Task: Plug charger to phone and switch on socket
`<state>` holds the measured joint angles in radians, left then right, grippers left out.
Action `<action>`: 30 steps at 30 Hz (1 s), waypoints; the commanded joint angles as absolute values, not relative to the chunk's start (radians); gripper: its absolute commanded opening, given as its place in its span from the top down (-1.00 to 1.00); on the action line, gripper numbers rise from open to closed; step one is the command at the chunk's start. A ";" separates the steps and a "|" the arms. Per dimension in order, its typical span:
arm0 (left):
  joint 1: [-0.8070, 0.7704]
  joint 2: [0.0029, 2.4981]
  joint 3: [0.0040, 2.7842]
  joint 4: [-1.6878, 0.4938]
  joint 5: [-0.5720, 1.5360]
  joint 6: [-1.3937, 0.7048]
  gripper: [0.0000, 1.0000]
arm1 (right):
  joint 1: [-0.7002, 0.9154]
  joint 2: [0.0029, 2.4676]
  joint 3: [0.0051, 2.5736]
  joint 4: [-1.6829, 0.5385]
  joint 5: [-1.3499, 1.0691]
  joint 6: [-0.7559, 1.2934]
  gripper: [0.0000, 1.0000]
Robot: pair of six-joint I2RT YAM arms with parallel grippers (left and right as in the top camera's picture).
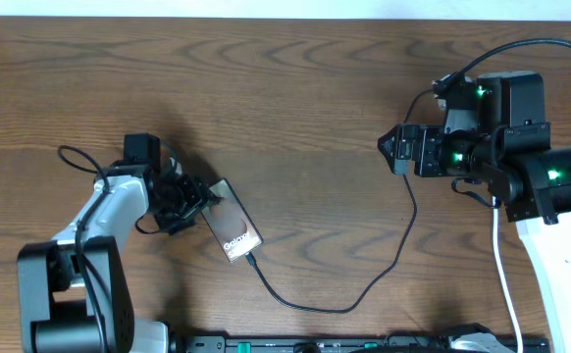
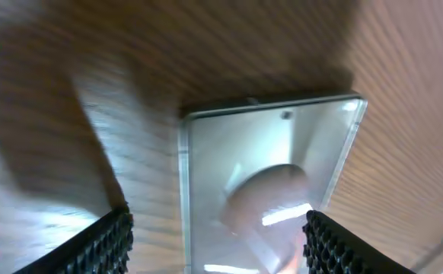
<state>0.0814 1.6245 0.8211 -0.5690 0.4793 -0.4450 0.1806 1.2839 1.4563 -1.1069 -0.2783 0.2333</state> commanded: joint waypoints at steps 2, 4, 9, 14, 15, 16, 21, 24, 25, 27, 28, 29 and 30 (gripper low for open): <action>0.081 1.487 0.801 -0.579 0.410 -0.447 -0.43 | 0.183 1.277 1.471 -1.110 -0.199 0.232 -0.98; 0.082 1.380 0.801 -0.579 0.439 -0.423 -0.43 | 0.183 1.277 1.471 -1.112 -0.124 0.268 -0.99; 0.082 1.155 0.801 -0.580 0.488 -0.401 -0.63 | 0.179 1.277 1.471 -1.108 0.058 0.323 -0.99; 0.082 0.962 0.801 -0.587 0.490 -0.401 -0.84 | 0.104 1.278 1.472 -1.053 0.084 0.286 -0.99; 0.081 0.930 0.801 -0.589 0.490 -0.401 -0.86 | 0.076 1.280 1.474 -1.042 0.070 0.272 -0.98; 0.081 0.902 0.801 -0.591 0.492 -0.402 -0.89 | 0.041 1.283 1.477 -1.034 0.053 0.261 -0.99; 0.082 0.784 0.801 -0.595 0.515 -0.401 -0.99 | -0.186 1.354 1.555 -1.039 -0.128 0.168 -0.98; 0.082 0.739 0.801 -0.594 0.515 -0.401 -0.95 | -0.316 1.431 1.643 -1.068 -0.242 0.118 -0.98; 0.082 0.727 0.801 -0.594 0.515 -0.401 -0.96 | -0.357 1.465 1.679 -1.083 -0.275 0.101 -0.99; 0.082 0.712 0.801 -0.595 0.515 -0.401 -0.96 | -0.437 1.554 1.768 -1.127 -0.344 0.053 -0.98; 0.082 0.710 0.801 -0.595 0.515 -0.401 -0.96 | -0.464 1.597 1.806 -1.150 -0.377 0.027 -0.98; 0.082 0.710 0.801 -0.595 0.515 -0.401 -0.96 | -0.486 1.640 1.842 -1.176 -0.408 -0.002 -0.99; 0.082 0.710 0.801 -0.595 0.514 -0.401 -0.96 | -0.505 1.686 1.878 -1.207 -0.439 -0.036 -0.99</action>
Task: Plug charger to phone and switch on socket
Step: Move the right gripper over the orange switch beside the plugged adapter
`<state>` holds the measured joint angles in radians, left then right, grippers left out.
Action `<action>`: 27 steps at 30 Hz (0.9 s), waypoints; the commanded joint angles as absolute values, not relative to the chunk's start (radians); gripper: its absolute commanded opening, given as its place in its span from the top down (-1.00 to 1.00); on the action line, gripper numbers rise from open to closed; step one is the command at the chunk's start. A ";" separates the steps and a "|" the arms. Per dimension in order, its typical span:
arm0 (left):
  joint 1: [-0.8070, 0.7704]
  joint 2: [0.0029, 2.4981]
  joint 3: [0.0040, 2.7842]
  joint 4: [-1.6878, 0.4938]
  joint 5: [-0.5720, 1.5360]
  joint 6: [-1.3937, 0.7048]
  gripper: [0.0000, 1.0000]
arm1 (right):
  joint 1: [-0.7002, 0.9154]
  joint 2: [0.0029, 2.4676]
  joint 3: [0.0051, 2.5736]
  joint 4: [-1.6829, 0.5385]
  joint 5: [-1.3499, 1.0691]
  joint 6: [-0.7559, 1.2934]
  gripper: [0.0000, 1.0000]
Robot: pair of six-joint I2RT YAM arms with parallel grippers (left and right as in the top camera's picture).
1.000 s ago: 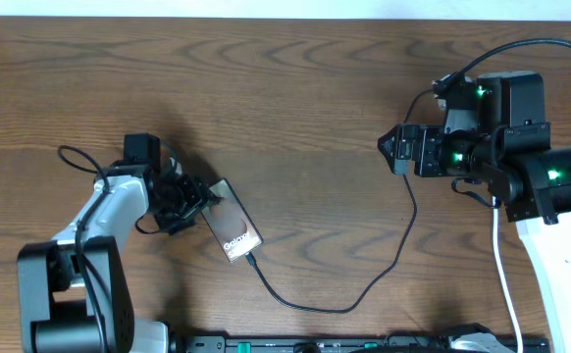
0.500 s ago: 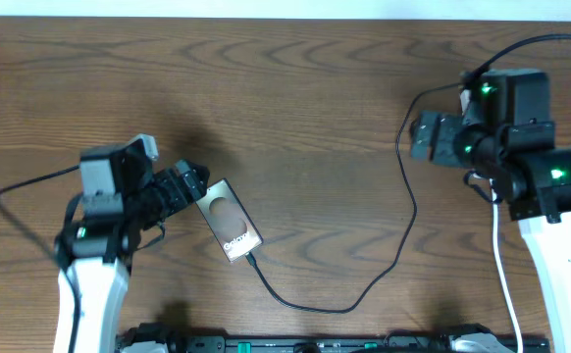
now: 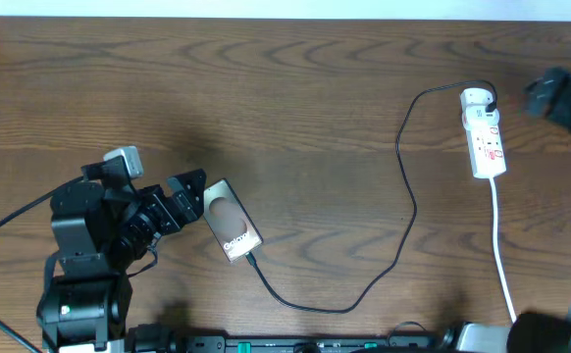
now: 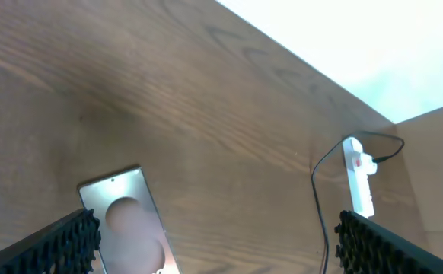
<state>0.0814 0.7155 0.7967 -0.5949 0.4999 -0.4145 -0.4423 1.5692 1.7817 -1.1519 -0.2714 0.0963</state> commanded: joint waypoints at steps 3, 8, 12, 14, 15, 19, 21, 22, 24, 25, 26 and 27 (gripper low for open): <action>0.082 0.710 0.801 -0.602 0.512 -0.389 -0.96 | -0.538 1.830 1.971 -1.309 -0.489 -0.147 -0.98; 0.082 0.711 0.801 -0.621 0.511 -0.367 -0.96 | -0.546 2.050 2.078 -1.430 -0.489 -0.260 -0.98; 0.082 0.711 0.801 -0.633 0.511 -0.367 -0.95 | -0.546 2.184 2.107 -1.437 -0.501 -0.292 -0.98; 0.082 0.711 0.801 -0.641 0.508 -0.367 -0.96 | -0.546 2.227 2.107 -1.433 -0.512 -0.317 -0.98; 0.082 0.711 0.801 -0.645 0.508 -0.367 -0.96 | -0.546 2.244 2.107 -1.428 -0.513 -0.331 -0.99; 0.082 0.711 0.801 -0.651 0.508 -0.367 -0.96 | -0.544 2.294 2.107 -1.403 -0.519 -0.383 -0.99; 0.082 0.711 0.801 -0.651 0.506 -0.367 -0.96 | -0.543 2.310 2.107 -1.384 -0.521 -0.383 -0.98; 0.082 0.711 0.801 -0.651 0.505 -0.367 -0.96 | -0.542 2.320 2.107 -1.372 -0.520 -0.384 -0.99; 0.082 0.711 0.801 -0.651 0.505 -0.367 -0.95 | -0.538 2.340 2.107 -1.354 -0.524 -0.392 -0.99; 0.082 0.711 0.801 -0.651 0.505 -0.367 -0.96 | -0.537 2.347 2.107 -1.352 -0.534 -0.403 -0.99; 0.082 0.711 0.801 -0.651 0.505 -0.367 -0.96 | -0.533 2.357 2.107 -1.350 -0.539 -0.411 -0.98; 0.082 0.712 0.801 -0.651 0.505 -0.367 -0.96 | -0.530 2.364 2.107 -1.350 -0.551 -0.426 -0.99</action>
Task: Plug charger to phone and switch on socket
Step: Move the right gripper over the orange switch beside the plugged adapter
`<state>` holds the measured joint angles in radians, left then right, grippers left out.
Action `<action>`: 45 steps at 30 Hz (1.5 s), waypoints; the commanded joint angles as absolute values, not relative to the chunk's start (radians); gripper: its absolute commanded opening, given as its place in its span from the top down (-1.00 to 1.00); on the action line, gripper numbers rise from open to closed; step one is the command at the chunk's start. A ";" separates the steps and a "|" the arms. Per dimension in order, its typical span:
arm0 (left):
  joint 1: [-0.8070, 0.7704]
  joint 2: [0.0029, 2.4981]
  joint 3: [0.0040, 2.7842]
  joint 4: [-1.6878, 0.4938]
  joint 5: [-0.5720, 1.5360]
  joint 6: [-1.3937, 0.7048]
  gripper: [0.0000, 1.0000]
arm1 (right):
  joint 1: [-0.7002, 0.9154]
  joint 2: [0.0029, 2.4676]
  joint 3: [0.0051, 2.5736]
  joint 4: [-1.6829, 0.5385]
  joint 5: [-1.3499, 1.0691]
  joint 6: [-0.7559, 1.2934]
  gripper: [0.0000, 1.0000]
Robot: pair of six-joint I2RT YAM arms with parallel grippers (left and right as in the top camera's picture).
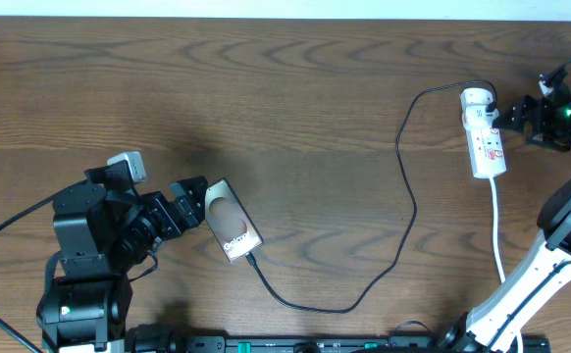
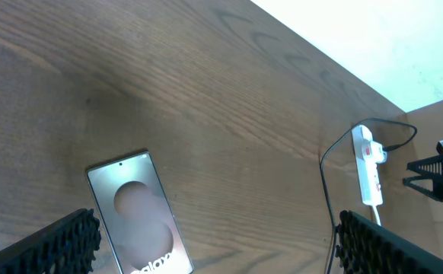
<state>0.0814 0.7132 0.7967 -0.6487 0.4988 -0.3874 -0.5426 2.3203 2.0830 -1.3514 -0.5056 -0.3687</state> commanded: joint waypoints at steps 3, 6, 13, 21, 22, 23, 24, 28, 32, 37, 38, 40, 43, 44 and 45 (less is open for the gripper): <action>0.082 0.717 0.801 -0.651 0.505 -0.367 -0.96 | -0.516 2.387 2.106 -1.349 -0.581 -0.472 -0.98; 0.082 0.727 0.801 -0.651 0.505 -0.367 -0.96 | -0.501 2.406 2.107 -1.345 -0.591 -0.480 -0.98; 0.082 0.758 0.801 -0.651 0.505 -0.367 -0.95 | -0.469 2.424 2.107 -1.316 -0.590 -0.480 -0.99; 0.082 0.791 0.801 -0.651 0.505 -0.367 -0.96 | -0.460 2.424 2.107 -1.280 -0.586 -0.480 -0.98; 0.082 0.794 0.801 -0.650 0.505 -0.367 -0.96 | -0.460 2.424 2.107 -1.273 -0.586 -0.480 -0.99; 0.082 0.794 0.801 -0.650 0.505 -0.367 -0.96 | -0.460 2.424 2.107 -1.268 -0.586 -0.480 -0.98; 0.082 0.795 0.801 -0.649 0.505 -0.367 -0.96 | -0.460 2.424 2.107 -1.264 -0.586 -0.479 -0.99; 0.082 0.795 0.801 -0.640 0.505 -0.367 -0.96 | -0.455 2.424 2.107 -1.258 -0.586 -0.477 -0.99; 0.082 0.795 0.801 -0.639 0.505 -0.367 -0.96 | -0.444 2.424 2.106 -1.246 -0.586 -0.465 -0.99; 0.082 0.795 0.801 -0.638 0.505 -0.367 -0.96 | -0.423 2.424 2.106 -1.244 -0.587 -0.464 -0.98; 0.082 0.795 0.801 -0.639 0.505 -0.367 -0.96 | -0.418 2.424 2.106 -1.244 -0.587 -0.464 -0.98; 0.082 0.795 0.801 -0.639 0.505 -0.367 -0.95 | -0.410 2.424 2.106 -1.241 -0.586 -0.452 -0.98; 0.082 0.795 0.801 -0.639 0.504 -0.367 -0.96 | -0.399 2.424 2.106 -1.230 -0.586 -0.425 -0.99; 0.082 0.795 0.801 -0.640 0.505 -0.367 -0.96 | -0.397 2.424 2.106 -1.228 -0.586 -0.413 -0.99; 0.082 0.795 0.801 -0.640 0.505 -0.367 -0.96 | -0.395 2.424 2.106 -1.227 -0.586 -0.403 -0.99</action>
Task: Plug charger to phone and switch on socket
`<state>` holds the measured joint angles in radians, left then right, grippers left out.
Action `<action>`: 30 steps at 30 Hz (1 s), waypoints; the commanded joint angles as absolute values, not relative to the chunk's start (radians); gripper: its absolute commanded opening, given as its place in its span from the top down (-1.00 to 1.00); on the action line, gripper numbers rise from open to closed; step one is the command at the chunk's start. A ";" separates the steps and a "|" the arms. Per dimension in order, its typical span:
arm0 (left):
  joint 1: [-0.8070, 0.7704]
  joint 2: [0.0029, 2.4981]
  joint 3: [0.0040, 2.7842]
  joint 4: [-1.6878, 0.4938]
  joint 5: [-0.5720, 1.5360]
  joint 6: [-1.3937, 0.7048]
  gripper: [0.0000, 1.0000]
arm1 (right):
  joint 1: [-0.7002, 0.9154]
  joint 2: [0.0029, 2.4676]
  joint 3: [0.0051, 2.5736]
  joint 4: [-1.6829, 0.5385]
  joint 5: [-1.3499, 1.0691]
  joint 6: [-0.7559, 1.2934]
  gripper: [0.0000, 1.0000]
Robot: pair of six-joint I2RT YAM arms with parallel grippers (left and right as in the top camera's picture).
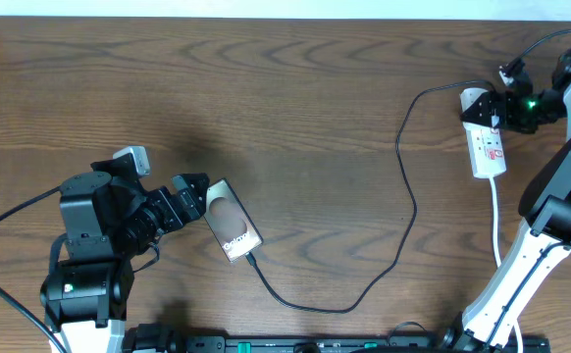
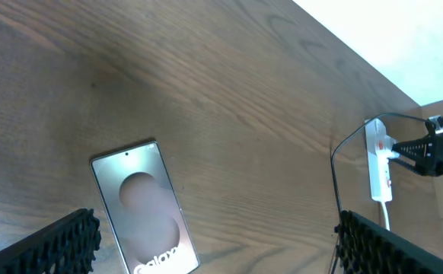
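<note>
The phone (image 1: 232,227) lies face up at the table's left, its silver frame and screen also plain in the left wrist view (image 2: 145,205). A black charger cable (image 1: 403,226) is plugged into its near end and runs to the white power strip (image 1: 485,142) at the far right, which shows small in the left wrist view (image 2: 379,164). My left gripper (image 1: 189,193) stands wide open just left of the phone, touching nothing. My right gripper (image 1: 499,109) points at the strip's far end, tips at or against it (image 2: 404,148); its jaw gap is too small to judge.
A black rail (image 1: 315,345) runs along the table's front edge. The strip's white lead (image 1: 501,255) trails toward the front right beside the right arm's white base (image 1: 521,275). The wooden table ends at a white wall behind.
My right gripper has moved left, from just right of the power strip to its far end. The left gripper, phone and cable stay where they were.
At first my left gripper was low over the phone and the right arm covered the power strip. Then the left gripper stood back left of the phone, open, and the right arm was off at the right edge. It then came beside the strip, now at its head.
</note>
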<state>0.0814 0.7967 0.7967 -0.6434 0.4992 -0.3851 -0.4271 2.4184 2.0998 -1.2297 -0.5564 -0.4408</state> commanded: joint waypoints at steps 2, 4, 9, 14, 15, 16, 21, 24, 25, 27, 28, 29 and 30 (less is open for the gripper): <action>0.082 0.796 0.801 -0.640 0.505 -0.367 -0.96 | -0.392 2.424 2.106 -1.228 -0.586 -0.389 -0.99; 0.082 0.796 0.801 -0.640 0.505 -0.367 -0.96 | -0.391 2.424 2.106 -1.229 -0.585 -0.381 -0.98; 0.082 0.796 0.801 -0.640 0.505 -0.367 -0.96 | -0.391 2.424 2.106 -1.236 -0.566 -0.370 -0.99; 0.082 0.796 0.801 -0.640 0.505 -0.367 -0.96 | -0.391 2.424 2.106 -1.232 -0.495 -0.352 -0.98; 0.082 0.796 0.801 -0.640 0.505 -0.367 -0.96 | -0.391 2.424 2.106 -1.231 -0.477 -0.352 -0.99; 0.082 0.796 0.801 -0.640 0.505 -0.367 -0.95 | -0.391 2.424 2.106 -1.230 -0.455 -0.352 -0.99; 0.082 0.796 0.801 -0.640 0.505 -0.367 -0.96 | -0.393 2.424 2.106 -1.240 -0.391 -0.353 -0.99; 0.082 0.796 0.801 -0.640 0.505 -0.367 -0.96 | -0.393 2.424 2.106 -1.247 -0.392 -0.353 -0.99; 0.082 0.796 0.801 -0.640 0.505 -0.367 -0.96 | -0.394 2.424 2.106 -1.250 -0.392 -0.353 -0.98; 0.082 0.796 0.801 -0.640 0.505 -0.367 -0.96 | -0.393 2.424 2.106 -1.252 -0.406 -0.352 -0.98; 0.082 0.796 0.801 -0.641 0.505 -0.367 -0.96 | -0.393 2.424 2.106 -1.252 -0.422 -0.353 -0.99; 0.082 0.796 0.801 -0.644 0.505 -0.367 -0.96 | -0.393 2.424 2.106 -1.252 -0.439 -0.353 -0.99; 0.082 0.796 0.801 -0.647 0.505 -0.367 -0.95 | -0.393 2.424 2.106 -1.252 -0.456 -0.353 -0.98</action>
